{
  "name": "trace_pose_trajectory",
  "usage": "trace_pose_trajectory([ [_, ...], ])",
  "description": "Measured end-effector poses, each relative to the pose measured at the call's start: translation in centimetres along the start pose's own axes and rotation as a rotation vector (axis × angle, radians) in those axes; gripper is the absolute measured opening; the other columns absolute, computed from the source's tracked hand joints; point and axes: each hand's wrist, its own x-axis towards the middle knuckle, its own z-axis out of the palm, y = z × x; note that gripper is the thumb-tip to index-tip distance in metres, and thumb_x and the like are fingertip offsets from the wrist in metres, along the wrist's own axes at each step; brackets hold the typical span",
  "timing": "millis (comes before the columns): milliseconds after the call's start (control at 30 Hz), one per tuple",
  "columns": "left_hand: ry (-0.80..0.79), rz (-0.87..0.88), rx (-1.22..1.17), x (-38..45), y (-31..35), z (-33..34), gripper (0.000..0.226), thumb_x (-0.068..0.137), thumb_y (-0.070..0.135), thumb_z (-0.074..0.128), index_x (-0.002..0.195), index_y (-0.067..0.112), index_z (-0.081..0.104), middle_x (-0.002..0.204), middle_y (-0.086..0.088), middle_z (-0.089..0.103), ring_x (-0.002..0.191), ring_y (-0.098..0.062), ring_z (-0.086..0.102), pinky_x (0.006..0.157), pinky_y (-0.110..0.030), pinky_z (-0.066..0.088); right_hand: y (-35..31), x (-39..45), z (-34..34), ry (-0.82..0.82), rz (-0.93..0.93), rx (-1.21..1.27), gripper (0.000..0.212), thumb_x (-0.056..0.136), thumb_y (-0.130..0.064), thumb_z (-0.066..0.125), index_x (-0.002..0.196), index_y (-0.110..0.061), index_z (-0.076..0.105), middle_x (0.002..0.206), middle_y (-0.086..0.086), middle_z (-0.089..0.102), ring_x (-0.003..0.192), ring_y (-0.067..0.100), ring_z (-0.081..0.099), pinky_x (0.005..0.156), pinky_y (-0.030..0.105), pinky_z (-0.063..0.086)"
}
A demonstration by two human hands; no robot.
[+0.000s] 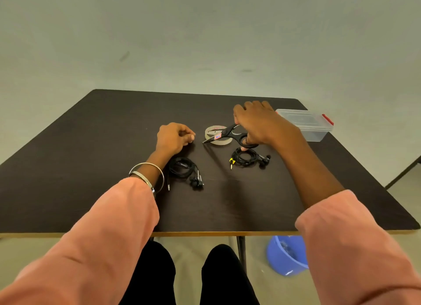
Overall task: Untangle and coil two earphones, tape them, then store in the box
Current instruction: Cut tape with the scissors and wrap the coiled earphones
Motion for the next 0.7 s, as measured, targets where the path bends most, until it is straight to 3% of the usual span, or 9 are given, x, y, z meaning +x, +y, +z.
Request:
trace_pose_trajectory([
  [167, -0.011, 0.051, 0.022, 0.1, -0.4, -0.2, 0.010, 0.084, 0.014, 0.072, 0.093, 0.017, 0.076, 0.081, -0.001, 0.074, 0.074, -0.011, 0.071, 0.085, -0.031, 0.057, -0.8, 1.4, -0.5, 0.003, -0.041, -0.052, 0.056, 0.074, -0.024, 0.076, 0.116, -0.005, 0.044, 0.112, 0.015, 0.053, 0.108, 0.034, 0.050, 0.094, 0.039, 0.036],
  [533, 0.001, 0.082, 0.025, -0.3, -0.4, -0.3, 0.014, 0.083, 0.014, 0.073, 0.096, 0.019, 0.076, 0.085, 0.000, 0.074, 0.078, -0.009, 0.069, 0.084, -0.022, 0.053, -1.8, 3.0, -1.5, 0.043, -0.077, -0.162, 0.029, 0.081, 0.002, 0.059, 0.107, -0.002, 0.045, 0.100, 0.015, 0.060, 0.097, 0.033, 0.053, 0.090, 0.039, 0.036],
  [700, -0.001, 0.084, 0.030, -0.3, -0.4, -0.3, 0.014, 0.082, 0.016, 0.074, 0.095, 0.021, 0.076, 0.084, 0.002, 0.074, 0.079, -0.008, 0.068, 0.086, -0.025, 0.053, -1.8, 2.9, -1.5, 0.057, -0.064, -0.147, 0.030, 0.083, 0.004, 0.061, 0.108, -0.003, 0.047, 0.099, 0.015, 0.058, 0.093, 0.033, 0.055, 0.075, 0.035, 0.036],
])
